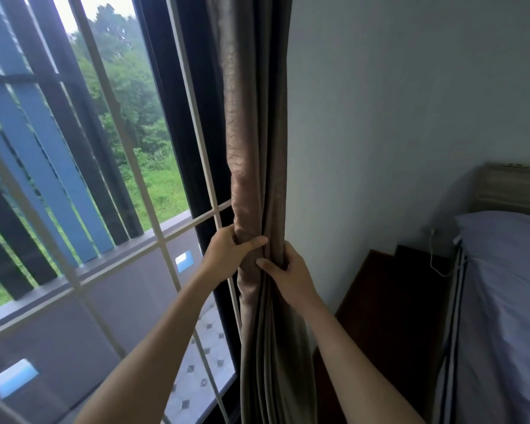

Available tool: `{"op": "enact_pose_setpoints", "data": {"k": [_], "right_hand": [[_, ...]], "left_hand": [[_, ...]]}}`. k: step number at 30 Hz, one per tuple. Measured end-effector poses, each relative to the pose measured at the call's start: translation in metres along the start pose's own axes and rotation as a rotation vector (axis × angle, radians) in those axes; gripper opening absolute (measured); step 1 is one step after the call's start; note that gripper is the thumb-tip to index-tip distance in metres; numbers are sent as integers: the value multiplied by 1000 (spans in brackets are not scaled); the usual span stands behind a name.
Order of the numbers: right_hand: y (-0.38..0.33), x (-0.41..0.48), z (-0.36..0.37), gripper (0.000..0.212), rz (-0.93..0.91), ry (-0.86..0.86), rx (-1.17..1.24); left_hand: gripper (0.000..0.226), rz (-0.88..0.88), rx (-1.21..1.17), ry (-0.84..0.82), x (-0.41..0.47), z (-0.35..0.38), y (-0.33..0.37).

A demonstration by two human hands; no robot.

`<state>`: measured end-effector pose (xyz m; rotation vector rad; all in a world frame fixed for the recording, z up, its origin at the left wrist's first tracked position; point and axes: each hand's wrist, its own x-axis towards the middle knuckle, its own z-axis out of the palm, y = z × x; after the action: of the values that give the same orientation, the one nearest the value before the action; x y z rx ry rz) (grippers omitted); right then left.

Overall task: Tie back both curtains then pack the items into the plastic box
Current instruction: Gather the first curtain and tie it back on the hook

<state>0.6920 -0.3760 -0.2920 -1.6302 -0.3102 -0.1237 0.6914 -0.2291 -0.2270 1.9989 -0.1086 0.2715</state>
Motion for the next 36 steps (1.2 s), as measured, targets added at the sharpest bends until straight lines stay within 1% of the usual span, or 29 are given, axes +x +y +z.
{"op": "enact_pose_setpoints", "data": {"k": [2,4,5,7,9,11,14,16,17,18,19,20,21,22,24,26,28,29,31,32,33,34,35,36], "right_hand": [[5,-7,17,32,-96,204,-126],[9,-18,35,35,-174,391,-270],[11,-24,43,38,-197,459,-321],[14,-31,50,46,-226,517,-337],[18,-30,53,44,-236,528,-327],[21,-26,55,39,-244,517,-345],[27,-23,61,34,-302,502,-381],[31,-21,65,36,-343,484,-391],[34,-19,67,38,-354,463,-410],[36,-17,70,42,-353,438,-436],[39,-16,72,46,-345,424,-462],[43,-14,74,47,-346,425,-481],[46,-13,73,43,-347,418,-482],[45,-12,71,37,-350,383,-459],[40,-13,62,32,-353,271,-347],[31,-14,47,30,-307,157,-184],[22,-9,34,31,-194,133,-7],[20,-4,29,33,-109,179,146],[27,12,17,34,81,381,486],[37,20,10,32,173,494,556],[54,29,4,30,253,570,522],[72,37,-3,29,318,586,437],[93,45,-10,27,373,556,327],[112,52,-16,28,428,480,186]], "left_hand": [[31,17,61,75,-1,5,0],[33,34,147,140,-3,10,1],[34,49,193,171,-3,12,1],[38,121,332,240,-5,15,-2],[44,206,506,303,-9,16,-5],[46,216,583,333,-12,18,-5],[41,155,564,317,-17,25,1],[37,138,529,311,-19,31,3],[39,130,497,301,-19,34,3],[47,113,466,281,-19,36,2],[60,90,444,258,-19,37,1],[75,69,437,247,-17,38,0],[85,57,448,252,-14,39,-2],[86,49,469,270,-10,39,-5],[75,36,492,318,-2,38,-8],[62,41,471,356,4,40,-10],[46,43,413,382,7,44,-10],[38,43,379,389,7,47,-9],[28,46,314,402,8,53,-8],[28,45,279,405,9,55,-8],[30,44,251,408,11,55,-10],[32,43,236,410,14,55,-11],[35,39,231,413,18,54,-14],[36,32,226,417,22,53,-17]]}}
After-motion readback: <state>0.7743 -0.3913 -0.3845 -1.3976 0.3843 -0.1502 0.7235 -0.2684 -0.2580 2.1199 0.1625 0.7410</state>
